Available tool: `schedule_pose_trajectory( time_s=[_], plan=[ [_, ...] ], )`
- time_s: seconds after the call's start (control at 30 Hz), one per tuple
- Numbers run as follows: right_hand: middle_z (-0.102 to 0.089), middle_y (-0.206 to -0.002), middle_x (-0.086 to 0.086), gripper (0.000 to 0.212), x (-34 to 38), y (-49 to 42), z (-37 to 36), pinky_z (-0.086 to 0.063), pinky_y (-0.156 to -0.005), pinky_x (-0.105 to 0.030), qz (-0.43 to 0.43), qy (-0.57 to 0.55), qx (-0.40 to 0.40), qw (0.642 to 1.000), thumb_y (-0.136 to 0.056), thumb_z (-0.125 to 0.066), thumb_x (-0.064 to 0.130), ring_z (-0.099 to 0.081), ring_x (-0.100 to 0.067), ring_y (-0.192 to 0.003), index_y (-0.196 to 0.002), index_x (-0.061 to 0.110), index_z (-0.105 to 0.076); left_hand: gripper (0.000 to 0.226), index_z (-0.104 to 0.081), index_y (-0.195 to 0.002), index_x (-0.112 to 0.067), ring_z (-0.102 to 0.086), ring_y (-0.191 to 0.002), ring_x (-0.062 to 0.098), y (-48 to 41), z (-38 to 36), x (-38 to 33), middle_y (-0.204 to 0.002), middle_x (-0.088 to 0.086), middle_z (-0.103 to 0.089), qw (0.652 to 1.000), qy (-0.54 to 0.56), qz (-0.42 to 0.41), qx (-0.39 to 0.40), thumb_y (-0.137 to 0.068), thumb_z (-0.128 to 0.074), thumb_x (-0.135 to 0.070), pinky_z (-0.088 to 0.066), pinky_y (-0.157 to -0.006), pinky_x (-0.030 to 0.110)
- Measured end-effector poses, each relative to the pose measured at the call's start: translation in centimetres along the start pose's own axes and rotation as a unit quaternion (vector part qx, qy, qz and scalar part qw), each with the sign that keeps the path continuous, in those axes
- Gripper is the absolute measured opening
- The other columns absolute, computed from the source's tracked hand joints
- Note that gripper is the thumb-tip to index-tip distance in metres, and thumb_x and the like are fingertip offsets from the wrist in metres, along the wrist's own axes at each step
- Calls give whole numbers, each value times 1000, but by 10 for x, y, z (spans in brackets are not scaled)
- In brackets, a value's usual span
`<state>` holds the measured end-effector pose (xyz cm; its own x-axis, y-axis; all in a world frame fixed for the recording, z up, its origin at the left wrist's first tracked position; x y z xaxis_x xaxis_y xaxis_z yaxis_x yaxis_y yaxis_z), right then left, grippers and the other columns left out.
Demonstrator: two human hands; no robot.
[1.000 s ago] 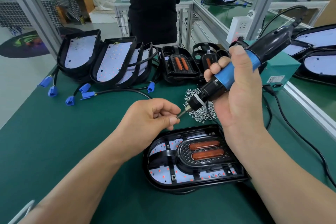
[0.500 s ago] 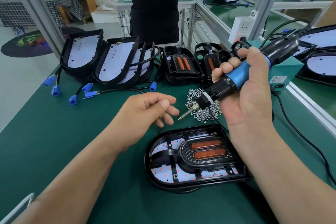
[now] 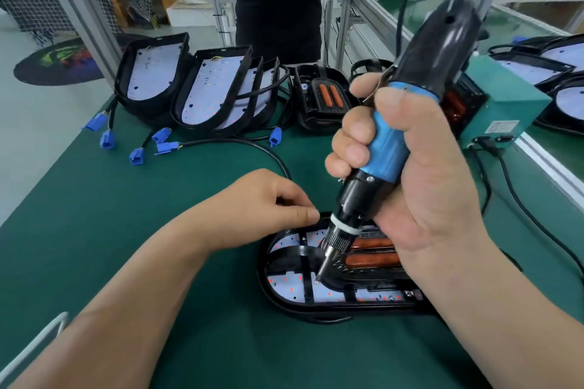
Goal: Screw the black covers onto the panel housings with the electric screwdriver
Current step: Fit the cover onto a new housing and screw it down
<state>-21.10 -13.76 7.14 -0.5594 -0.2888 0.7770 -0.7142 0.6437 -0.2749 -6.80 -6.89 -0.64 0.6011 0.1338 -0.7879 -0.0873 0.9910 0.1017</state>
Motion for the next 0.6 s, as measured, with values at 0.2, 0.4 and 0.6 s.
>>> schedule_pose_trajectory(
  time_s=[0.2,0.4,0.6],
  plan=[
    [-50,-71,-1,16,-4,4,-8,-48,-58,-32,2,13,26,1000,-97,-52,17,-49,-15,-57,-111,12,-57,16,-76,-74,-40,-51,-59,-3,1,-2,-3,-61,-19,-61,1000,11,-16,16,-90,-75,-41,-38,-60,11],
    [-50,-72,-2,21,-6,5,-13,-48,-59,-33,2,10,54,998,-91,-59,19,-50,-16,-58,-111,11,-57,35,-72,-65,-46,-47,-55,-4,1,-2,-9,-56,-21,-56,1000,-2,-21,14,-97,-77,-32,-35,-56,9],
    [-50,-71,-2,24,-6,7,-17,-48,-59,-34,4,23,68,997,-89,-59,19,-50,-17,-57,-111,10,-57,41,-69,-60,-49,-46,-57,-5,2,-2,-14,-56,-22,-55,1000,-6,-21,9,-97,-76,-32,-36,-58,10]
  ],
)
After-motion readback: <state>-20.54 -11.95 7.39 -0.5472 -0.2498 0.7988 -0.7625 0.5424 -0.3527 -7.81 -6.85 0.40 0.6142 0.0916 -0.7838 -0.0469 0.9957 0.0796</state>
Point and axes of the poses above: each hand's wrist, its own y-axis away from the middle knuckle, its own z-axis out of the back of the hand, x = y × z, the point moved 6 cm from there along -y, towards the middle knuckle
